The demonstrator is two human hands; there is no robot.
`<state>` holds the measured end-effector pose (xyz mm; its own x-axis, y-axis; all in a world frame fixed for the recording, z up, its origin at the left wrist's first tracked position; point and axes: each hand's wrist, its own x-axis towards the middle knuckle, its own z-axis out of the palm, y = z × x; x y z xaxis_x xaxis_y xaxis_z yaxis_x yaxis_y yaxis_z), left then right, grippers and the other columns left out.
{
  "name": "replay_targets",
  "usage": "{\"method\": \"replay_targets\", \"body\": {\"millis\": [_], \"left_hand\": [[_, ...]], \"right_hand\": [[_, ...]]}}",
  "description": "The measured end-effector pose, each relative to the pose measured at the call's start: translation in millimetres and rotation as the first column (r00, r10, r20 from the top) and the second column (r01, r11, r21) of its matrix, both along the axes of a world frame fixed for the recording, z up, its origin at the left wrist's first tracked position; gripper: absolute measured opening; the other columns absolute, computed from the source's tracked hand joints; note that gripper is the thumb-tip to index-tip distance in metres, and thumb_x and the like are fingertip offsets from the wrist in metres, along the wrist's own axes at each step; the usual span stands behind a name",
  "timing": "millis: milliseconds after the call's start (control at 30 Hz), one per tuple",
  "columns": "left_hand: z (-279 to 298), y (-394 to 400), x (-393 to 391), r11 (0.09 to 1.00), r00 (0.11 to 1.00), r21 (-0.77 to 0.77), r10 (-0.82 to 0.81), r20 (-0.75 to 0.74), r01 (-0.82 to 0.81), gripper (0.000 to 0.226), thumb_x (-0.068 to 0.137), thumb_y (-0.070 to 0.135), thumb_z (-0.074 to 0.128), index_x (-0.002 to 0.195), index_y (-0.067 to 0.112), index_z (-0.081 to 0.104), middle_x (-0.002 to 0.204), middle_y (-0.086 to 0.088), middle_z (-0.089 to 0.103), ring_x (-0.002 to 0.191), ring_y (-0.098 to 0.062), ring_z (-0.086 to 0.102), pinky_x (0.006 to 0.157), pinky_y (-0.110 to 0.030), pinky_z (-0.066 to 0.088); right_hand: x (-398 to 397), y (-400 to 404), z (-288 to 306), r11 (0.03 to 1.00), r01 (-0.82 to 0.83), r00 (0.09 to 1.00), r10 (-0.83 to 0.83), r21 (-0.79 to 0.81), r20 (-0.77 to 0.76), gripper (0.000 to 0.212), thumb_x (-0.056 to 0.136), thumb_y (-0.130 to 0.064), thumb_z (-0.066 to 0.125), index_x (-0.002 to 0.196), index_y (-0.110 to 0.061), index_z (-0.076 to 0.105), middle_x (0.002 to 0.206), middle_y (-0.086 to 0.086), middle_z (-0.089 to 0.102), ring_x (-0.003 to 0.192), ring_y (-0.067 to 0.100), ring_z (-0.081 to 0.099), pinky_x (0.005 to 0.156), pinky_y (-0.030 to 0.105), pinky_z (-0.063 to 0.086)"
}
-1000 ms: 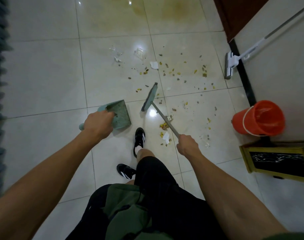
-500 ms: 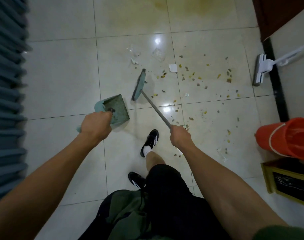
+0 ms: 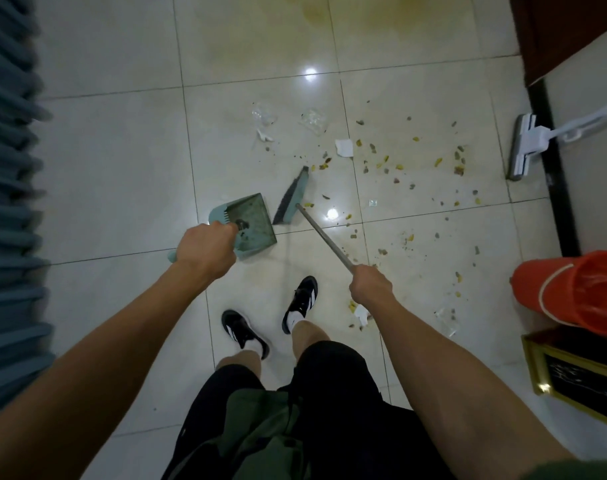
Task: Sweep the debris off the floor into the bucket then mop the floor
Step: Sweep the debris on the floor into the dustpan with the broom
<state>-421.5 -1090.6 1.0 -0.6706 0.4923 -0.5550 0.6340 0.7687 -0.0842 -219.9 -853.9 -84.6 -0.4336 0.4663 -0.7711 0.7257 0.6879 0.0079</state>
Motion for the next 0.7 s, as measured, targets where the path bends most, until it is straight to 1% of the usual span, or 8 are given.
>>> {"method": "replay_targets", "body": {"millis": [100,267,333,400,467,567,633,700], "left_hand": [[-2,11,-9,0.998,0.999,0.024,-0.05,0.007,0.05,0.023,0.09,0.018,0.055,0.112,0.018,0.061,0.089,-0.004,0.062,0.067,-0.021,0.053,0.061,-0.032,0.041],[-2,19,-17,0.983,0.985,0.074,-0.169,0.026,0.167,0.023,0.088,0.016,0.057,0.11,0.018,0.062,0.083,-0.002,0.056,0.067,-0.022,0.053,0.061,-0.031,0.042],[-1,15,-24,0.974,0.977,0.088,-0.211,0.03,0.207,0.023,0.088,0.016,0.057,0.11,0.018,0.062,0.081,-0.001,0.052,0.067,-0.022,0.053,0.06,-0.031,0.042],[0,7,-32,0.969,0.973,0.102,-0.228,0.024,0.224,0.022,0.088,0.017,0.057,0.109,0.018,0.062,0.081,-0.002,0.052,0.067,-0.023,0.054,0.06,-0.031,0.042],[2,-3,-43,0.966,0.973,0.12,-0.231,0.018,0.227,0.02,0.088,0.018,0.057,0.108,0.018,0.062,0.082,-0.002,0.056,0.068,-0.023,0.056,0.06,-0.031,0.042],[3,-24,-57,0.962,0.972,0.147,-0.234,-0.003,0.231,0.019,0.089,0.02,0.057,0.107,0.02,0.062,0.08,0.0,0.054,0.067,-0.023,0.056,0.06,-0.031,0.042],[4,-42,-67,0.961,0.972,0.147,-0.236,-0.017,0.236,0.02,0.089,0.022,0.057,0.109,0.021,0.062,0.08,0.0,0.055,0.066,-0.022,0.056,0.059,-0.03,0.042],[5,-62,-75,0.964,0.975,0.145,-0.222,-0.027,0.223,0.021,0.089,0.024,0.058,0.11,0.022,0.062,0.083,-0.001,0.061,0.065,-0.021,0.056,0.059,-0.031,0.046]], "right_hand": [[22,0,7,0.998,0.057,0.998,-0.057,0.015,0.038,0.032,0.095,-0.009,0.049,0.126,-0.014,0.057,0.113,0.009,0.063,0.098,0.027,0.064,0.074,0.032,0.049],[42,-23,21,0.975,0.212,0.975,-0.216,0.058,0.061,0.032,0.093,-0.014,0.051,0.125,-0.014,0.057,0.118,0.007,0.062,0.104,0.026,0.064,0.085,0.034,0.052],[45,-34,26,0.962,0.263,0.962,-0.268,0.073,0.059,0.03,0.093,-0.016,0.051,0.122,-0.013,0.057,0.118,0.007,0.062,0.105,0.026,0.063,0.084,0.033,0.051],[46,-44,29,0.953,0.294,0.954,-0.297,0.071,0.045,0.031,0.093,-0.017,0.051,0.123,-0.012,0.057,0.118,0.009,0.062,0.103,0.027,0.063,0.083,0.033,0.051],[47,-54,33,0.948,0.311,0.948,-0.314,0.069,0.042,0.033,0.093,-0.019,0.052,0.125,-0.011,0.057,0.115,0.01,0.063,0.1,0.028,0.063,0.08,0.032,0.052],[43,-72,37,0.95,0.304,0.952,-0.306,0.077,0.024,0.033,0.093,-0.018,0.051,0.124,-0.01,0.058,0.111,0.011,0.064,0.096,0.029,0.064,0.079,0.033,0.054],[30,-85,40,0.954,0.287,0.958,-0.288,0.087,0.004,0.032,0.094,-0.015,0.048,0.124,-0.009,0.058,0.111,0.012,0.064,0.096,0.029,0.064,0.078,0.034,0.055],[12,-96,41,0.963,0.255,0.967,-0.253,0.089,-0.028,0.033,0.095,-0.014,0.048,0.126,-0.01,0.058,0.113,0.012,0.064,0.098,0.03,0.064,0.076,0.033,0.052]]}}
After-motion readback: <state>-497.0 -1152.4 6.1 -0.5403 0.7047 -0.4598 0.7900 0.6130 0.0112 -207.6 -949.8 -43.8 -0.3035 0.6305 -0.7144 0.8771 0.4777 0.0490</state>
